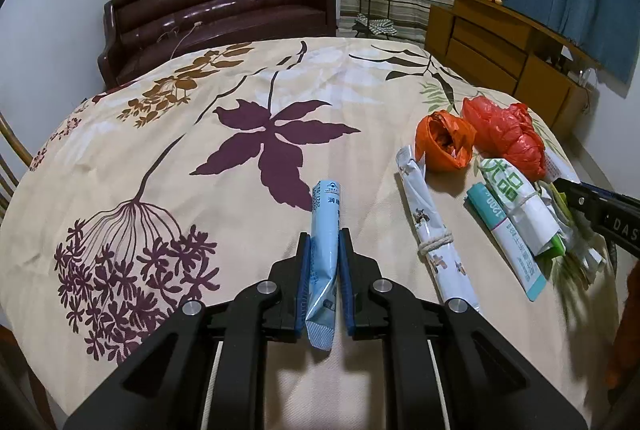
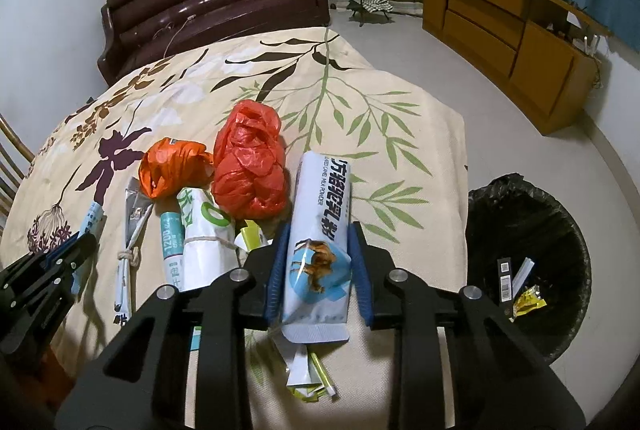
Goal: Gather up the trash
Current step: 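Grasp the light blue tube with the left gripper while the right gripper grasps the white printed packet, then carry the light blue tube and white packet over the black bin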
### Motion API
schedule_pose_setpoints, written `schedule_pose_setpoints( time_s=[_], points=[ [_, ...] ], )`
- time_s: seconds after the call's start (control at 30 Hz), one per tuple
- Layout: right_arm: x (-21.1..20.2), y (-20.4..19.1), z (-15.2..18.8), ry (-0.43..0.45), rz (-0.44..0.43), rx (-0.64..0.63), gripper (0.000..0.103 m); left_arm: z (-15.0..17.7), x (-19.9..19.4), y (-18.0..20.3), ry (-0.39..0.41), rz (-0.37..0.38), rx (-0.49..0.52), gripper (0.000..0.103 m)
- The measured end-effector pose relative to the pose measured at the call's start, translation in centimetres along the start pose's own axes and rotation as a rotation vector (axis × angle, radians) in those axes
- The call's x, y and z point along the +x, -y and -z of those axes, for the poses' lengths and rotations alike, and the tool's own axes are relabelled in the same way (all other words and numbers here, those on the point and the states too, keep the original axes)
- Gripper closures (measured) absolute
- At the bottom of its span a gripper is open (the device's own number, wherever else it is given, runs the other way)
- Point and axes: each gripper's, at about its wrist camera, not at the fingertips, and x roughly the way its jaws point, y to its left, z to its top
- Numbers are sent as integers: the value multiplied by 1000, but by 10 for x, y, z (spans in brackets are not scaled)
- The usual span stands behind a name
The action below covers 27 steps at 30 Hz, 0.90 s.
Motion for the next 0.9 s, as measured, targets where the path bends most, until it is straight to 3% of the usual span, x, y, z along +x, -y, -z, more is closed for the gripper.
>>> schedule_pose_setpoints(
  time_s=[0.47,0.9],
  points=[
    [-26,4,2,72,28,-7,75,1,-13,3,30,23,-19,89],
    [-58,33,21,118,71,29,75,2,-37,41,71,63,19,89]
  ],
)
